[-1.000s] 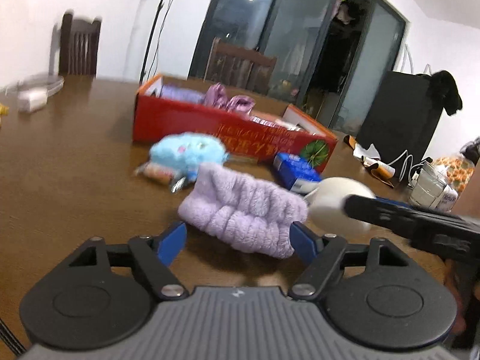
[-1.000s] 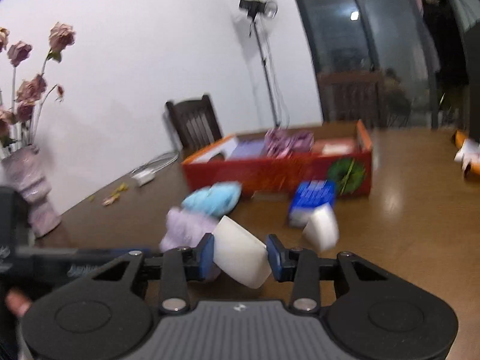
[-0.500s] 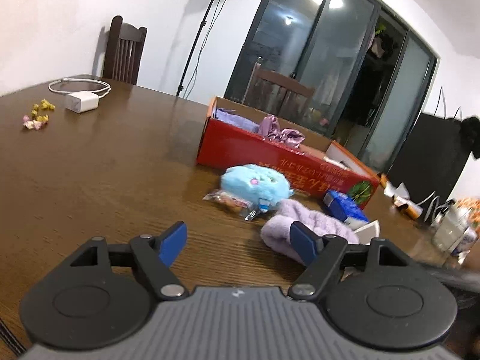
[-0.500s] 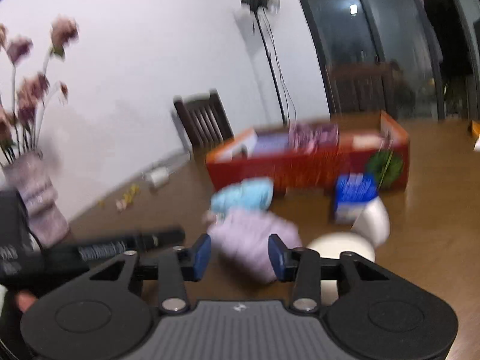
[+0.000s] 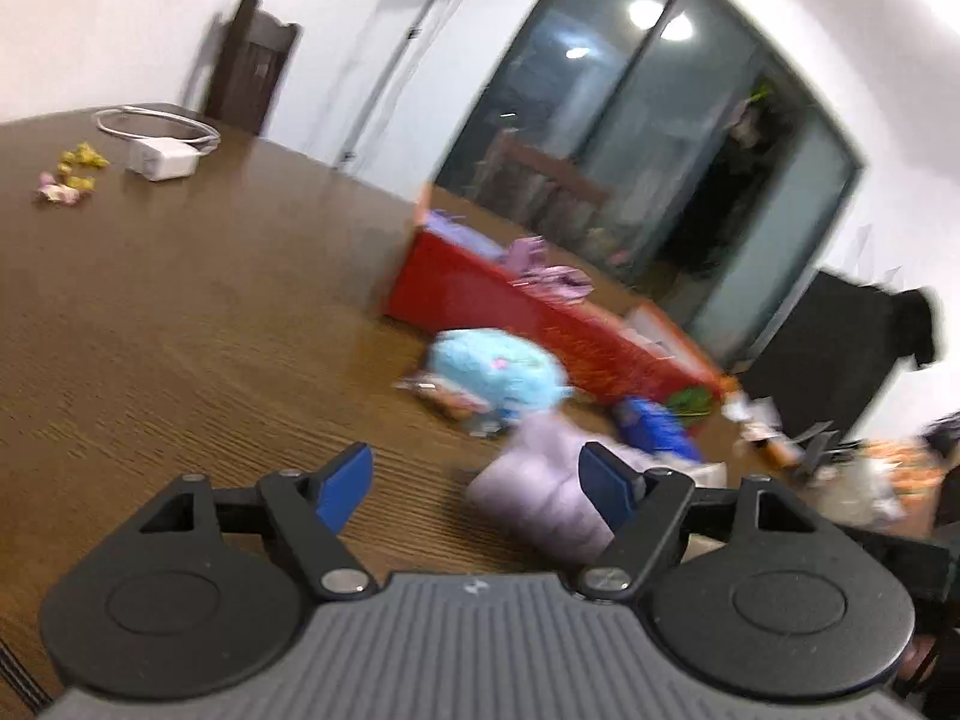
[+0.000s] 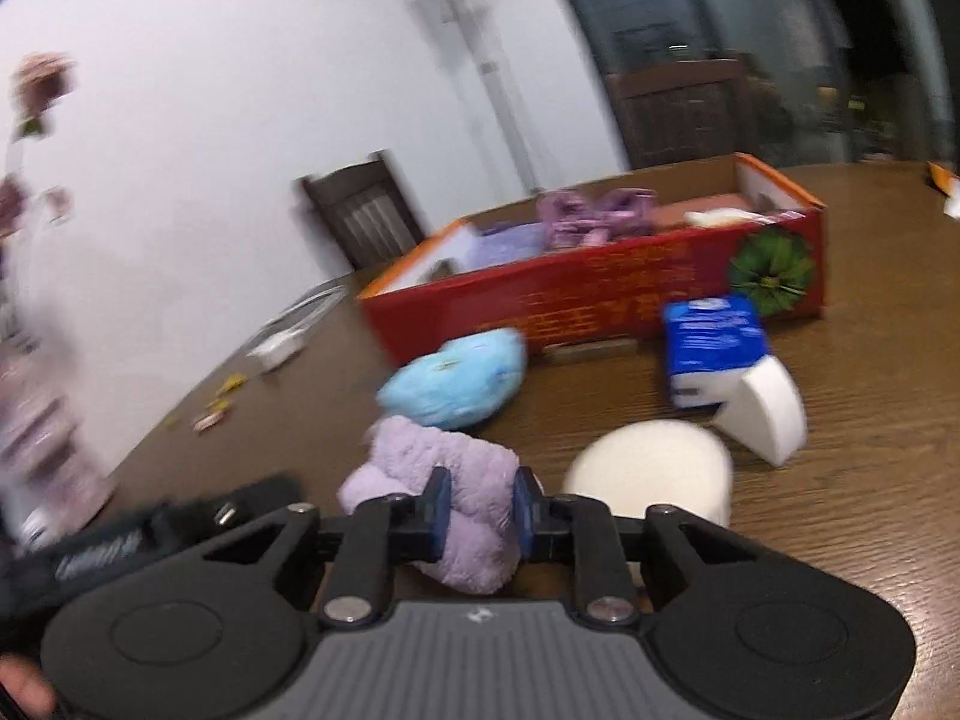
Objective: Organize soft objects
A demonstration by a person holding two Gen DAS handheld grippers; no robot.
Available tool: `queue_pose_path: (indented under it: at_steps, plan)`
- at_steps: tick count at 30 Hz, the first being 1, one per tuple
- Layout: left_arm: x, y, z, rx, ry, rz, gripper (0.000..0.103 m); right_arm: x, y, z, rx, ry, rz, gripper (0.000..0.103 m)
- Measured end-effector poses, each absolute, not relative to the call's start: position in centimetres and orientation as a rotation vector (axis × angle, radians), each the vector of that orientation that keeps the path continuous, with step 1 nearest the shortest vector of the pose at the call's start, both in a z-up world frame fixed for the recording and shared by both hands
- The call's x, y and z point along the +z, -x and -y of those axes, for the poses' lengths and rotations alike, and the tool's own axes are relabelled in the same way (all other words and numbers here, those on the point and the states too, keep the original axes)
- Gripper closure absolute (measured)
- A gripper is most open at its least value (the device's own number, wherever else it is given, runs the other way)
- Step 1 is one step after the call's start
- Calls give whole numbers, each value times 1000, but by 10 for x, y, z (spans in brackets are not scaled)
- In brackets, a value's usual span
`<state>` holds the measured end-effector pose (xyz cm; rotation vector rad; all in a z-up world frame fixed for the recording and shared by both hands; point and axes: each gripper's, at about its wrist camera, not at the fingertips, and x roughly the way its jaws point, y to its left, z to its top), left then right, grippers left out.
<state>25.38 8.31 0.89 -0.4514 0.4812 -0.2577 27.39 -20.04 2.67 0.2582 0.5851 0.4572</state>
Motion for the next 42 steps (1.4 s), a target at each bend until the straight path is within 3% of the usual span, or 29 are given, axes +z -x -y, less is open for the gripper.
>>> queue_pose_path:
  at_steps: [3,5,7,9,15,22,31,38,42]
  plan:
    - [15,-234,-75,-345,428,-470,26,43,-245,202,591,-187,-603,83]
    - [13,-233,-63,-378,411,-556,31,45,-233,210,632,-194,-648,83]
    - [6,-235,-52,-392,396,-633,48,40,-227,217,616,-182,-675,81]
    - [-2,-232,-49,-401,396,-637,55,32,-225,222,543,-175,-683,76]
    - [-2,-232,-52,-385,421,-646,69,22,-227,225,527,-239,-683,67]
    - [6,-229,-48,-413,340,-590,77,20,-230,218,540,-219,-665,77]
    - [50,-277,-52,-502,369,-479,79,58,-251,229,552,-230,-526,79]
    - [105,-409,-29,-526,366,-510,80,121,-346,241,541,-137,-388,79]
    - [101,-502,-9,-446,377,-628,81,135,-452,242,506,-116,-458,79]
